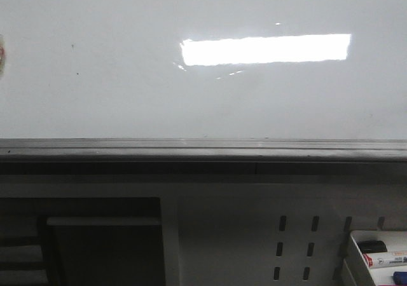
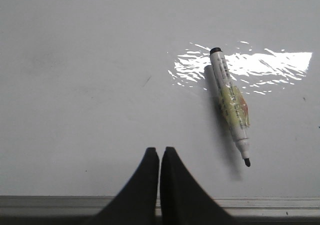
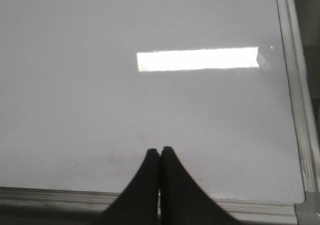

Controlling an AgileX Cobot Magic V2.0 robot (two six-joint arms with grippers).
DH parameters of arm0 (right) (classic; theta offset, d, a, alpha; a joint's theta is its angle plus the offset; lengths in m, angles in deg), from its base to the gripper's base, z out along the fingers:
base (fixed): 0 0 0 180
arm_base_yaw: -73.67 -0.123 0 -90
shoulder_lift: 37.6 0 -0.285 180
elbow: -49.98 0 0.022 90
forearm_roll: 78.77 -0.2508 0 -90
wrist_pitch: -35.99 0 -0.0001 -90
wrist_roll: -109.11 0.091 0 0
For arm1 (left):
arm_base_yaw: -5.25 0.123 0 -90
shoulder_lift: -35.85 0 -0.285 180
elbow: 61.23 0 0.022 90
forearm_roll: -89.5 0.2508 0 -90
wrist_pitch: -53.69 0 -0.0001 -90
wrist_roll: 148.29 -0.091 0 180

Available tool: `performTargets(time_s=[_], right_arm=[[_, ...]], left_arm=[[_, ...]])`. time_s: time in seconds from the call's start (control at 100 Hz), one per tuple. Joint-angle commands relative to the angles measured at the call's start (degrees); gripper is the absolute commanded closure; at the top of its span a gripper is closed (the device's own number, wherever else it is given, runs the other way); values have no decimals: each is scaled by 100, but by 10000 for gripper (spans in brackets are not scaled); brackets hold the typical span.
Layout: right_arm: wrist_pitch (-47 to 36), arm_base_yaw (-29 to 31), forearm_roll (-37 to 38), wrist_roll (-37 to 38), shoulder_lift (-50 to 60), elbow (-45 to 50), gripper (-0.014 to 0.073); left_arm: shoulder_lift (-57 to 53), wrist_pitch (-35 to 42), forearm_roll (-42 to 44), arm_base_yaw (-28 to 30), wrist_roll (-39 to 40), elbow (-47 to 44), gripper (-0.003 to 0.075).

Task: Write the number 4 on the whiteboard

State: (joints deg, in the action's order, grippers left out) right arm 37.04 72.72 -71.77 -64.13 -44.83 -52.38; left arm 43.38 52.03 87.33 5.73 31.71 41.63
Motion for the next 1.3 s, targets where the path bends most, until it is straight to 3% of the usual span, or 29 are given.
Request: performTargets(time_s=[0.0, 0.42, 0.57, 0.74, 1.02, 1.14, 1.29], right_arm=[[-471, 31, -11, 12, 128, 120, 664], [-568, 31, -11, 12, 128, 107, 664], [-460, 31, -58, 12, 119, -333, 664], [500, 31, -67, 12, -212, -1442, 664], [2222, 31, 179, 12, -1633, -3097, 664], [2573, 31, 190, 12, -2102, -3422, 664], [2561, 31, 190, 12, -2338, -3435, 664]], left_arm=[[-167, 455, -36, 8, 71, -157, 741], [-167, 874, -47, 8, 71, -136, 741], [-155, 806, -117, 8, 71, 194, 741], [36, 166, -296, 8, 71, 1358, 741], [1391, -1866, -181, 8, 71, 3417, 741], [1931, -2706, -181, 8, 71, 3861, 741], [2269, -2830, -181, 8, 71, 3842, 741]])
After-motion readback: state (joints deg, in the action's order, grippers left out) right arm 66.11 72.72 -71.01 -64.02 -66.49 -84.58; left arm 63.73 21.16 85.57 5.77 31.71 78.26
